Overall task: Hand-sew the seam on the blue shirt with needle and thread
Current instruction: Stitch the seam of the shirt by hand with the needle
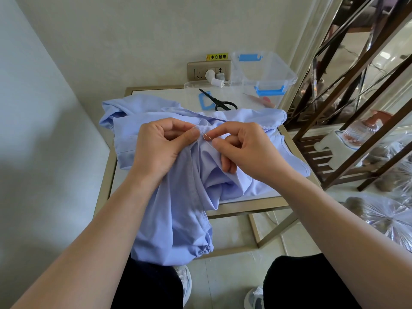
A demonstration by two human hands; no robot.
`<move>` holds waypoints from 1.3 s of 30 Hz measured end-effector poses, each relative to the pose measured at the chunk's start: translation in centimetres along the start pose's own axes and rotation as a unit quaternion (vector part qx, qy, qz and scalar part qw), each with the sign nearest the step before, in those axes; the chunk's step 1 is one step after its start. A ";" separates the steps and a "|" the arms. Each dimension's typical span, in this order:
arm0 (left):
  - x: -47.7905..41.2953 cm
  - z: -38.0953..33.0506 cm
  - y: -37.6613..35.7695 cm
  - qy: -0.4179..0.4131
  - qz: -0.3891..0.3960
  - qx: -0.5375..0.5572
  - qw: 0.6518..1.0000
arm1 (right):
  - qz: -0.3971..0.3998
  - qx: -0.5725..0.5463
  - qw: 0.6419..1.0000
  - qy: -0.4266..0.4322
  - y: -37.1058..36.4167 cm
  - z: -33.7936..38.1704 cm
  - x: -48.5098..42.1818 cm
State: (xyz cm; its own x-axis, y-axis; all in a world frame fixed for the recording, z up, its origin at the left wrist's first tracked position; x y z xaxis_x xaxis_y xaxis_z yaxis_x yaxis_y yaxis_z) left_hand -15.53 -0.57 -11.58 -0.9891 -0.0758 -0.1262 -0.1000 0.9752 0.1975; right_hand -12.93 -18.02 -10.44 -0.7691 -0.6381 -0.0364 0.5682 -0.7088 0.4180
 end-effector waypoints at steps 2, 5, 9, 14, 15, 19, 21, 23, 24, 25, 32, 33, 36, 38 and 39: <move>0.0 -0.1 0.0 -0.002 -0.006 -0.007 1.000 | 0.000 0.004 1.000 -0.001 -0.1 0.0 0.0; 0.1 -0.2 -0.1 -0.013 -0.006 -0.024 1.000 | -0.003 0.007 1.000 -0.003 -0.1 0.0 -0.1; 0.2 -0.4 -0.3 -0.032 -0.011 -0.063 0.997 | -0.014 0.020 1.000 -0.001 -0.4 0.0 -0.2; 0.4 -0.4 -0.6 -0.055 -0.003 -0.116 0.992 | -0.036 0.024 0.999 0.002 -0.9 -0.2 -0.3; 0.4 -0.4 -0.8 -0.059 0.004 -0.127 0.990 | -0.041 0.023 0.999 0.003 -0.9 -0.2 -0.4; 0.4 -0.5 -1.0 -0.070 0.004 -0.165 0.984 | -0.047 0.003 0.999 0.001 -1.3 -0.3 -0.3; 0.4 -0.4 -0.8 -0.078 0.002 -0.174 0.982 | -0.045 -0.026 0.999 -0.002 -1.5 -0.3 -0.3; 0.5 -0.5 -1.0 -0.096 0.012 -0.192 0.977 | -0.050 -0.049 0.998 -0.001 -1.5 -0.3 -0.2; 0.7 -0.6 -1.2 -0.106 0.020 -0.203 0.973 | -0.054 -0.058 0.997 0.000 -1.4 -0.3 -0.2; 0.8 -0.6 -1.3 -0.114 0.025 -0.214 0.970 | -0.056 -0.067 0.996 0.001 -1.4 -0.3 -0.3; 0.6 -0.5 -0.3 -0.141 0.005 -0.220 0.965 | -0.081 -0.011 0.997 -0.008 0.0 -0.4 -0.7; 0.6 -0.5 -0.3 -0.144 0.007 -0.219 0.965 | -0.094 0.023 0.995 -0.008 0.3 -0.4 -0.7; 0.7 -0.4 -0.2 -0.158 0.011 -0.221 0.962 | -0.084 0.098 0.991 -0.022 0.5 -0.2 -0.7; 0.7 -0.3 -0.2 -0.168 0.012 -0.225 0.960 | -0.057 0.092 0.993 -0.036 0.4 0.0 -0.7; 0.7 -0.3 -0.3 -0.175 0.015 -0.227 0.958 | -0.045 0.084 0.995 -0.039 0.4 0.2 -0.7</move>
State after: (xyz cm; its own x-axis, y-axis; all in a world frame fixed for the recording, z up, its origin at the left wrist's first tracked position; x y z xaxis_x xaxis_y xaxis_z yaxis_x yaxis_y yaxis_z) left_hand -16.23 -0.95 -11.42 -0.9038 0.1027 -0.4154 -0.1869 0.7785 0.5992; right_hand -12.25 -17.80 -10.12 -0.8384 -0.5449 -0.0125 0.4446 -0.6969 0.5628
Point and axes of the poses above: each hand's wrist, its own x-axis away from the middle knuckle, its own y-axis out of the back of the hand, z = x × y, the point moved 3 cm from there along -x, towards the middle knuckle, and after that the axes turned 13 degrees about z, right-handed, at the moved point
